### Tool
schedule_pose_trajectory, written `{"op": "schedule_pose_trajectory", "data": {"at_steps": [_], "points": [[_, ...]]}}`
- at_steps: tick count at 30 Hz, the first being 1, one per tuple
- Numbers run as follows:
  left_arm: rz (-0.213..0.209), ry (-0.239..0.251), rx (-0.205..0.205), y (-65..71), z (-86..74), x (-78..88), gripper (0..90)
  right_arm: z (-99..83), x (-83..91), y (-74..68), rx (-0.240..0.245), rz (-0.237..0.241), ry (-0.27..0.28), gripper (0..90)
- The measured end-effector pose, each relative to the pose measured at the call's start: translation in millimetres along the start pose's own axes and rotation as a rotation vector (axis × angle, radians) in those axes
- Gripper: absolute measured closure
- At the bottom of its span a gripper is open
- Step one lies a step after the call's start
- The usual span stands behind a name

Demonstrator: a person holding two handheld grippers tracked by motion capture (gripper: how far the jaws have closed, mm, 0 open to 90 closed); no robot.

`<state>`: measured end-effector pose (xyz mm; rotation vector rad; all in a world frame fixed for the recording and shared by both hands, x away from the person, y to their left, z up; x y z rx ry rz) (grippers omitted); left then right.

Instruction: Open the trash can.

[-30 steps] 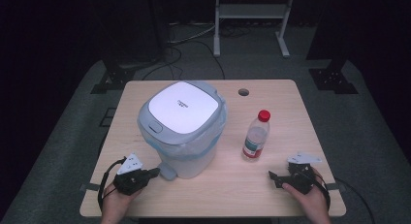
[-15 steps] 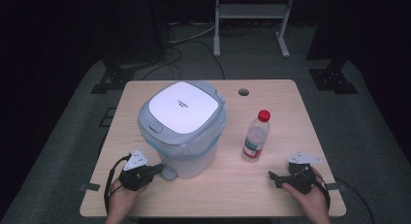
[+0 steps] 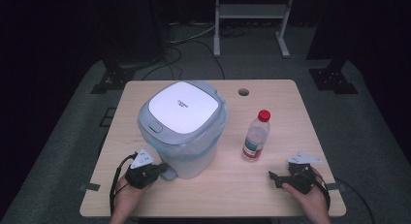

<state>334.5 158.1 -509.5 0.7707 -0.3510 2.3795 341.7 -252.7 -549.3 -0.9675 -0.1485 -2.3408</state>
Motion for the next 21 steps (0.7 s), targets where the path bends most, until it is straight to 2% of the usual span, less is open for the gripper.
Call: {"op": "schedule_pose_trajectory", "data": {"at_steps": [7,11,15,21], "points": [[-0.006,-0.003,-0.002,1.8,0.1,-1.6,89.6,0.0,0.0,0.0,0.000,0.000,0.000,8.5],[-0.016,0.004,0.014,1.5,-0.7,-2.2,89.8,0.0,0.0,-0.1,0.000,0.000,0.000,8.6],[0.008,-0.005,-0.021,2.7,-1.0,-2.4,89.8,-0.1,0.0,-0.1,0.000,0.000,0.000,8.6],[0.015,-0.016,-0.011,2.9,-1.7,-3.1,89.9,-0.1,0.0,-0.2,0.000,0.000,0.000,8.6]]}}
Point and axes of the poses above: each handheld gripper's, and its own axes: x roughly backward along the jaws, z roughly out of its top, y roughly to its right, the point moved 9 cm from there along -x, roughly forward along the jaws, and after that the axes turned 9 degrees about z, right-handed, at the moved point
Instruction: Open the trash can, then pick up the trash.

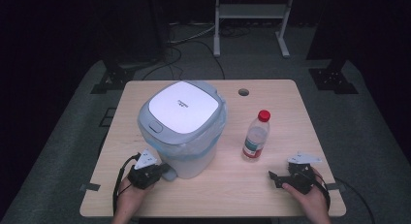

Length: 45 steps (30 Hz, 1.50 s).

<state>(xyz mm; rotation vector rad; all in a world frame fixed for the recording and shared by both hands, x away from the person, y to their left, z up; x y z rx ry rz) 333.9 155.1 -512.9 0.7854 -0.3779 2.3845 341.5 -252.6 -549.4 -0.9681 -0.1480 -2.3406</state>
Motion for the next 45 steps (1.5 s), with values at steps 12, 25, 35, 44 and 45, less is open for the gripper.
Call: {"op": "schedule_pose_trajectory", "data": {"at_steps": [12,25,35,44,45], "points": [[0.023,-0.031,0.006,1.8,-4.2,-3.8,90.0,-0.1,0.1,-0.1,-0.001,0.000,0.000,8.6],[0.025,-0.036,0.021,2.5,-11.4,-8.8,89.8,-0.1,0.1,-0.1,-0.001,0.000,0.000,8.6],[0.011,0.038,0.056,0.9,-15.3,-8.2,89.8,0.1,0.0,-0.1,-0.003,-0.004,0.002,8.6],[0.044,0.060,0.028,2.7,-16.0,-7.7,89.6,0.0,0.3,-0.4,0.002,0.001,0.002,8.7],[0.041,0.062,0.034,2.5,-15.9,-7.7,89.1,0.1,0.9,-1.1,0.009,0.008,-0.004,8.7]]}}
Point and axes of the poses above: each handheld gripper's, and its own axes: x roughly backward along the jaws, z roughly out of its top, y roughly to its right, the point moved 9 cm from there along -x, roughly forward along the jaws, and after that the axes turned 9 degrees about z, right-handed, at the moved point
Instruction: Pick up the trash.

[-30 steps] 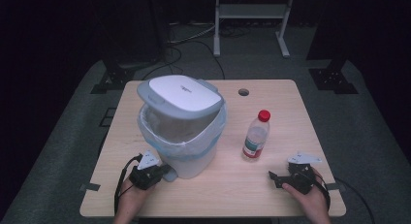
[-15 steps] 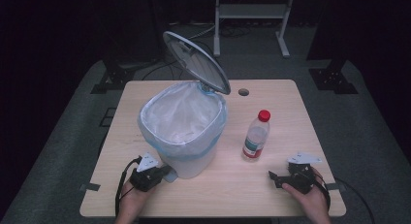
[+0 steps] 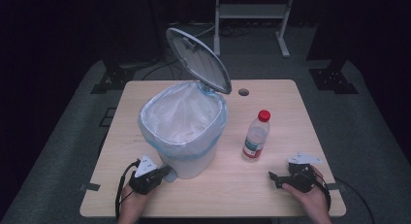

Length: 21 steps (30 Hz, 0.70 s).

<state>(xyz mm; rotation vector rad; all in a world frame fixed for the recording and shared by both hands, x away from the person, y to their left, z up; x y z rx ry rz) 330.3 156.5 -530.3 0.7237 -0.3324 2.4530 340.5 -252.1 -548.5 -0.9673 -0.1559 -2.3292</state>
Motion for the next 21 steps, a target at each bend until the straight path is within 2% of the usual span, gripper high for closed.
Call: {"op": "schedule_pose_trajectory", "data": {"at_steps": [3,4,13,18,19,21], "points": [[0.003,-0.001,-0.006,0.1,-0.1,0.2,89.1,1.9,1.3,-1.1,0.008,0.004,0.007,8.7],[0.002,0.000,-0.001,-0.1,-0.1,0.1,89.1,5.8,3.3,-1.8,0.013,0.008,0.027,8.7],[-0.008,-0.001,0.011,-0.8,0.0,0.2,89.1,19.0,11.3,-3.3,0.022,0.033,0.074,8.8],[-0.008,-0.001,0.010,-0.3,-0.1,0.2,89.1,29.4,18.7,-8.0,0.040,0.064,0.117,9.3],[-0.008,-0.002,0.009,-0.7,-0.1,0.3,89.0,32.9,21.1,-11.2,0.041,0.090,0.135,9.5],[-0.009,-0.001,0.013,-0.8,0.0,0.2,89.0,36.5,22.8,-13.8,0.046,0.106,0.154,9.5]]}}
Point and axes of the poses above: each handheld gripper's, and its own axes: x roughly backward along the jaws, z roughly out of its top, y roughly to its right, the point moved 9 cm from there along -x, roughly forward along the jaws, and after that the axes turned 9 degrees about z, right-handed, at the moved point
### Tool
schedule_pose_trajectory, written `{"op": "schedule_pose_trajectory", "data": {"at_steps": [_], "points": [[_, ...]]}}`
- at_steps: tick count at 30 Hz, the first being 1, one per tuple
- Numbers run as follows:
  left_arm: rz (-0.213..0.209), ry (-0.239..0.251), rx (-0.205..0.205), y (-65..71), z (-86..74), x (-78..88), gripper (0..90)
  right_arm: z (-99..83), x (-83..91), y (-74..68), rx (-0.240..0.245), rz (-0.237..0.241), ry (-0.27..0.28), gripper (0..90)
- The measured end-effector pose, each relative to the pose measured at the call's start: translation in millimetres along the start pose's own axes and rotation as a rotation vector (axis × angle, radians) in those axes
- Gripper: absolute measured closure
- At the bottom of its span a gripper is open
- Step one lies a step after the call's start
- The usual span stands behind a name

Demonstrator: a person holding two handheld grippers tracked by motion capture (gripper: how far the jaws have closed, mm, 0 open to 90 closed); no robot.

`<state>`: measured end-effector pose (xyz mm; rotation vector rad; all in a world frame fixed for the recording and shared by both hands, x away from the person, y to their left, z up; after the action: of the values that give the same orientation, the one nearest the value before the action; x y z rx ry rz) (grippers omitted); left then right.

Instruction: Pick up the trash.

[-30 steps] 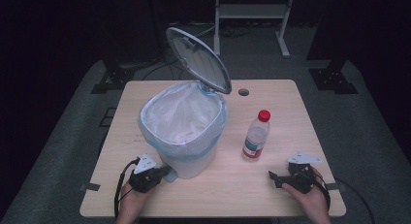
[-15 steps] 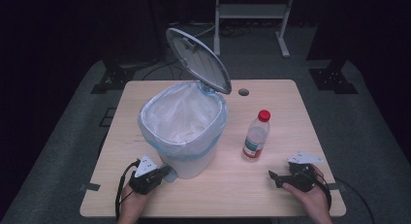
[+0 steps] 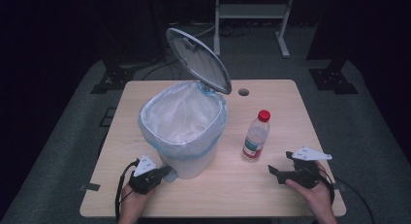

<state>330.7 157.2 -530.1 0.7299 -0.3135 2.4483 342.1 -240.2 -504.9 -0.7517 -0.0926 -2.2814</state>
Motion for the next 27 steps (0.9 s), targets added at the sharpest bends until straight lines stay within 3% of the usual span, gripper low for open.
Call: {"op": "schedule_pose_trajectory", "data": {"at_steps": [18,27], "points": [[0.001,0.001,-0.002,0.5,0.0,0.1,89.0,18.0,-7.8,-8.1,0.029,0.065,0.032,9.6],[0.002,0.001,-0.003,0.7,0.0,0.1,89.0,23.0,-12.8,-9.2,0.045,0.071,0.033,9.6]]}}
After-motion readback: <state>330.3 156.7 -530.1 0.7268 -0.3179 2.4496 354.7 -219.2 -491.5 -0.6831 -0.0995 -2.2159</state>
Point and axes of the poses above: each handheld gripper's, and its own axes: x roughly backward along the jaws, z roughly out of its top, y roughly to its right, the point moved 9 cm from there along -x, roughly forward along the jaws, and after that the axes turned 9 degrees about z, right-handed, at the moved point
